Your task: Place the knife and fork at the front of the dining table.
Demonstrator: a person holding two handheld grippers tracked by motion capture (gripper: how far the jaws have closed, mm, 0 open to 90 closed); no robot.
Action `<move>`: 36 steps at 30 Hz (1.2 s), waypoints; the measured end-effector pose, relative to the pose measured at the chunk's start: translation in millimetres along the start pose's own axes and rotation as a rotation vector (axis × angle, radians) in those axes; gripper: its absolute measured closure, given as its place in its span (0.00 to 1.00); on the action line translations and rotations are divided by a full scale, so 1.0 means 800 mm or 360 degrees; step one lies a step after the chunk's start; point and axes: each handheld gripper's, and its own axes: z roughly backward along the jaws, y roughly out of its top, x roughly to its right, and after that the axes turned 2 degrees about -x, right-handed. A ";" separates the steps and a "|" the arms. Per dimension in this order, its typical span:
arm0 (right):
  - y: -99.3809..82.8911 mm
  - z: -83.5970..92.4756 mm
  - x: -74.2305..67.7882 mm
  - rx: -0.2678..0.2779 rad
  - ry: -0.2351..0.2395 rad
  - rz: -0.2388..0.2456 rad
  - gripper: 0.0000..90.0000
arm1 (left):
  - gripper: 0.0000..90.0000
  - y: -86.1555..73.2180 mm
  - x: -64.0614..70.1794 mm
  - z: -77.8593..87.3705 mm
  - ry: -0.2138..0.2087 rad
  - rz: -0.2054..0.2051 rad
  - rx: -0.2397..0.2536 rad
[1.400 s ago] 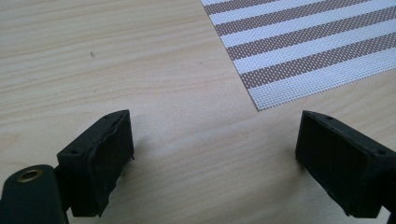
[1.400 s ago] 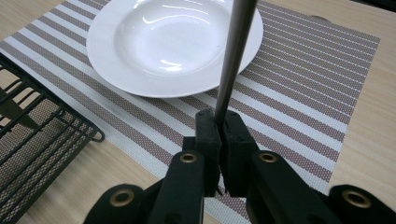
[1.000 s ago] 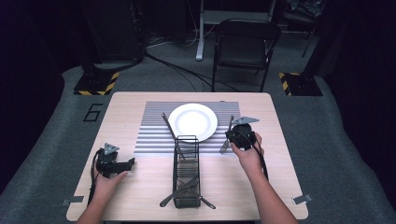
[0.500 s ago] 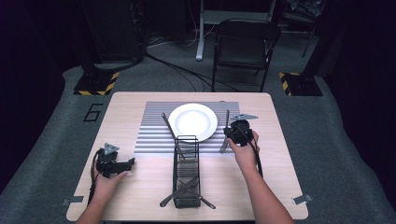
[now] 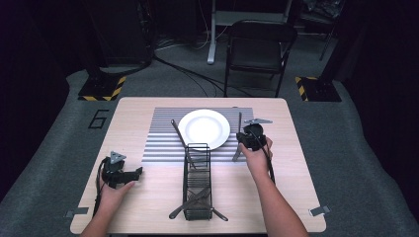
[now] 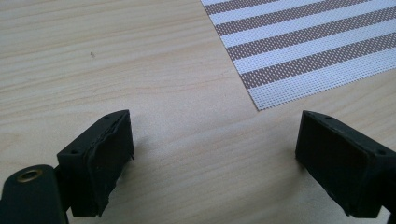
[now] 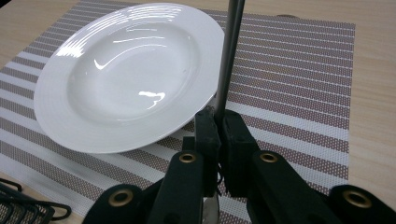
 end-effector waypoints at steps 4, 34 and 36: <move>-0.001 -0.003 0.004 0.0001 -0.0015 -0.0064 0.96 | 0.12 0.000 0.000 0.000 0.0000 0.0000 -0.0001; 0.024 -0.037 0.020 -0.0074 -0.0134 -0.0266 0.98 | 0.12 0.000 0.000 -0.001 -0.0001 -0.0006 0.0001; 0.024 -0.039 0.022 -0.0083 -0.0137 -0.0288 0.98 | 0.12 0.001 0.000 -0.001 -0.0001 -0.0006 0.0001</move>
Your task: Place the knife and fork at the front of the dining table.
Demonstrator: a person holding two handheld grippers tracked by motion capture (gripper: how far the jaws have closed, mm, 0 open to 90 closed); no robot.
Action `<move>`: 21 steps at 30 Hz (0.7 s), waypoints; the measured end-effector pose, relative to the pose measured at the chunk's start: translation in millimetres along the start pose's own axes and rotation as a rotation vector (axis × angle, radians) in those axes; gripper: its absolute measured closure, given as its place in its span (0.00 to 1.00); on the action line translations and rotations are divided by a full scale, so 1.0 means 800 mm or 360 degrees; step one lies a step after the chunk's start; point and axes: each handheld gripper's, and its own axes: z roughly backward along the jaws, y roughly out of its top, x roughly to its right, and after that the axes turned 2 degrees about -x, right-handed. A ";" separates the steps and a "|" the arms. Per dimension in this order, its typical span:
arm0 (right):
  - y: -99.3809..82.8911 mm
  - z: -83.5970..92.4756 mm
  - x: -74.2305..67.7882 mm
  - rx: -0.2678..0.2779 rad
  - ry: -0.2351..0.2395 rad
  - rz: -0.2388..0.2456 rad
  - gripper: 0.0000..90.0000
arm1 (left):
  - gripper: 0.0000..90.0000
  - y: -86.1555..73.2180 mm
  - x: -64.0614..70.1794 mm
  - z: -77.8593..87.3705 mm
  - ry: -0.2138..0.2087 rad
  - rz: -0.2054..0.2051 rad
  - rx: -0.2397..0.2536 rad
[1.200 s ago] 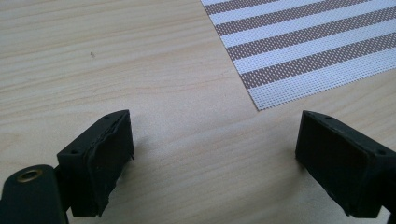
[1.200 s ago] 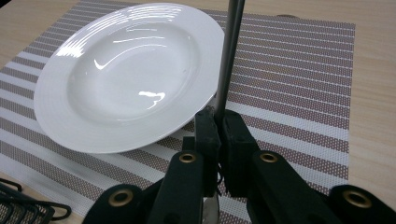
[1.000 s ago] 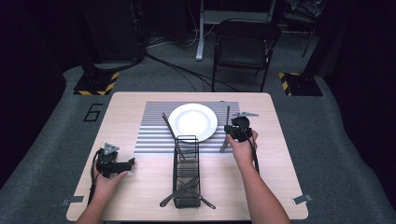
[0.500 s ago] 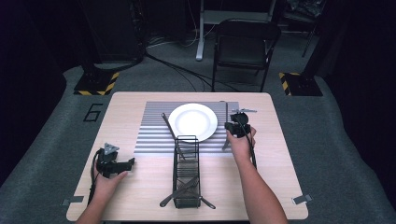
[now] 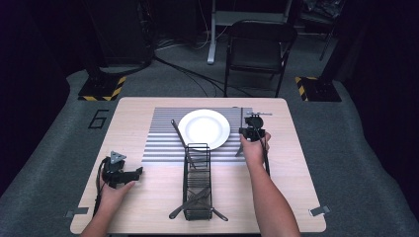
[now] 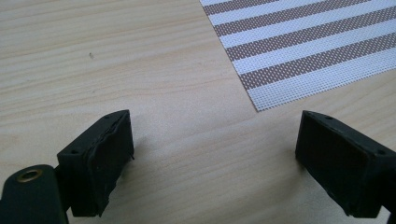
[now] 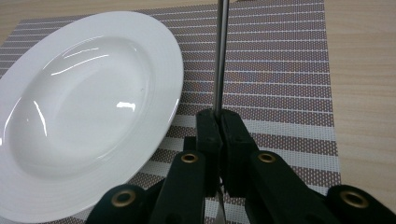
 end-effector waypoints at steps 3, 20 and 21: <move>0.000 -0.004 0.001 -0.0002 -0.0005 -0.0029 0.98 | 0.12 0.000 0.000 0.000 -0.0001 -0.0001 0.0000; 0.002 -0.034 0.002 -0.0038 -0.0071 -0.0102 0.97 | 0.12 0.000 0.001 -0.001 -0.0001 -0.0004 0.0010; 0.002 -0.035 0.002 -0.0041 -0.0071 -0.0105 0.97 | 0.12 0.000 0.001 -0.001 -0.0002 -0.0004 0.0009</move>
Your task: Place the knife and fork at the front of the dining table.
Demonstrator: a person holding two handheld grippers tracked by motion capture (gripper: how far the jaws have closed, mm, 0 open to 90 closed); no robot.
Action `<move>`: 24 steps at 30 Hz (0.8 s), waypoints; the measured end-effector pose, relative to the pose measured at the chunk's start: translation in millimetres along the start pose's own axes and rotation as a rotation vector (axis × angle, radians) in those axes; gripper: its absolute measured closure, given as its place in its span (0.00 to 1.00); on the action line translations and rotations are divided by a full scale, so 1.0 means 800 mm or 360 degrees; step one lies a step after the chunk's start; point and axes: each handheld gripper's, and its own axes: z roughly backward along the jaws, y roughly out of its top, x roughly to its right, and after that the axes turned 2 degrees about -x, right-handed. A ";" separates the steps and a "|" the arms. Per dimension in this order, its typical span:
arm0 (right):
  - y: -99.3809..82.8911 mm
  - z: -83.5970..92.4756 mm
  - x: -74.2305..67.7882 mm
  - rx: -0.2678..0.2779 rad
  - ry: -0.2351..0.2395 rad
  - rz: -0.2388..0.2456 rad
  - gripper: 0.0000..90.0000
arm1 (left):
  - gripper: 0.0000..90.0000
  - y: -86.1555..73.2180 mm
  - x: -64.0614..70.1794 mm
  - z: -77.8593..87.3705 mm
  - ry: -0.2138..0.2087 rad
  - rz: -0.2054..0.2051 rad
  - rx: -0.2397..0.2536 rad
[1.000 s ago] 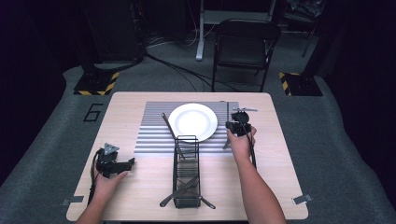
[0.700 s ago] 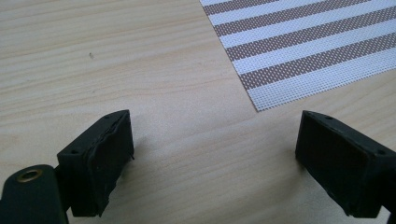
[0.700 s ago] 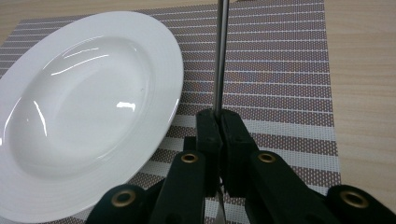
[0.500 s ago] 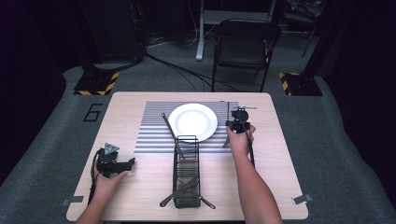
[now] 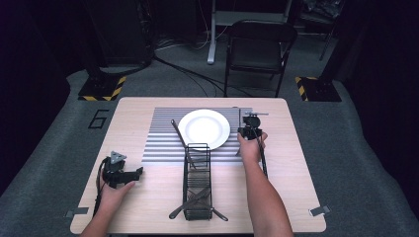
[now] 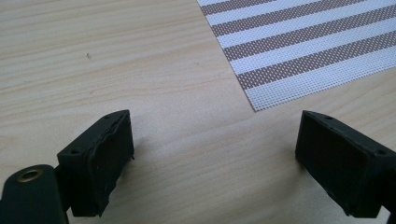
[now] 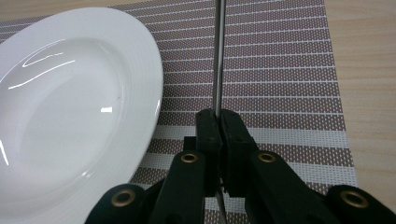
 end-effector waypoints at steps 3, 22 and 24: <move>0.000 -0.003 0.001 -0.0004 -0.0002 -0.0002 0.97 | 0.12 0.000 0.000 0.000 -0.0001 -0.0003 -0.0001; -0.002 -0.017 0.001 -0.0008 -0.0027 -0.0034 0.97 | 0.12 0.000 0.001 0.000 -0.0005 -0.0002 0.0000; -0.002 -0.019 0.002 -0.0012 -0.0023 -0.0051 0.97 | 0.12 0.000 0.001 0.000 -0.0005 -0.0002 0.0000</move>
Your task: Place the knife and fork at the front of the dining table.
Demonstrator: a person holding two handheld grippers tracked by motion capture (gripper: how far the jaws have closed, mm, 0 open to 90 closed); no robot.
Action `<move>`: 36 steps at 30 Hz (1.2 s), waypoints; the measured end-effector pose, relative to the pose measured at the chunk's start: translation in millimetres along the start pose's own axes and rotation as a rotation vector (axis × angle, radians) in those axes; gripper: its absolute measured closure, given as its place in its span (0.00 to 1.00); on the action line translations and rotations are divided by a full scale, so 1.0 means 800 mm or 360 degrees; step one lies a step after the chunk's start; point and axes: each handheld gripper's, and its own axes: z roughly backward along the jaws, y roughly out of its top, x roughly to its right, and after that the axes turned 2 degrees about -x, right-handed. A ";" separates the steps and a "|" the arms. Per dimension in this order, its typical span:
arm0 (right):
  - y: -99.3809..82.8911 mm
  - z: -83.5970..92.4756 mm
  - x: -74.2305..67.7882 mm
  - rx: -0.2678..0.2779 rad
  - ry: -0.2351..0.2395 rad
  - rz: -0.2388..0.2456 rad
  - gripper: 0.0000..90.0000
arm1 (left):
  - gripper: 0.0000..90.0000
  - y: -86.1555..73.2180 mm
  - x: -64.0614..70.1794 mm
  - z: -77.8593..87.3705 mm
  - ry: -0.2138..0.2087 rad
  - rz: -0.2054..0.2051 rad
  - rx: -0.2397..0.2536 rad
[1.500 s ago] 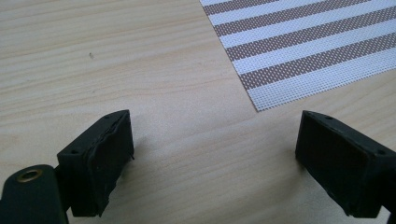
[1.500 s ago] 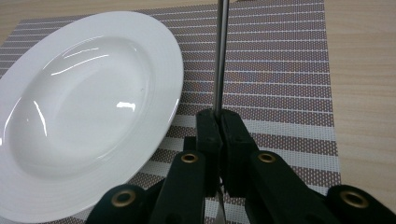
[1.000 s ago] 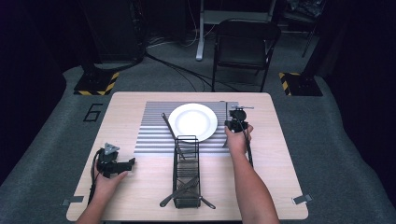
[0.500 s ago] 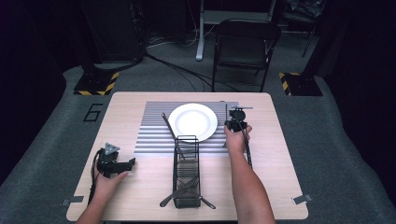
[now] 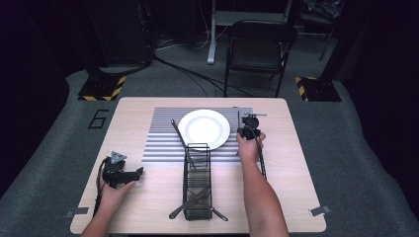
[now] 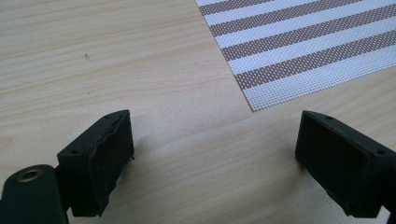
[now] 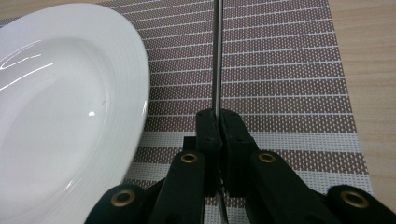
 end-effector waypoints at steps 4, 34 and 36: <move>0.000 -0.003 0.001 0.0004 0.0003 -0.0004 0.97 | 0.12 0.000 0.000 0.000 0.0000 0.0000 -0.0001; -0.005 -0.019 0.010 -0.0016 -0.0057 -0.0223 0.97 | 0.12 0.000 0.001 0.000 -0.0004 -0.0003 -0.0003; -0.005 -0.019 0.010 -0.0009 -0.0065 -0.0219 0.97 | 0.12 0.000 0.001 0.000 -0.0004 -0.0003 -0.0004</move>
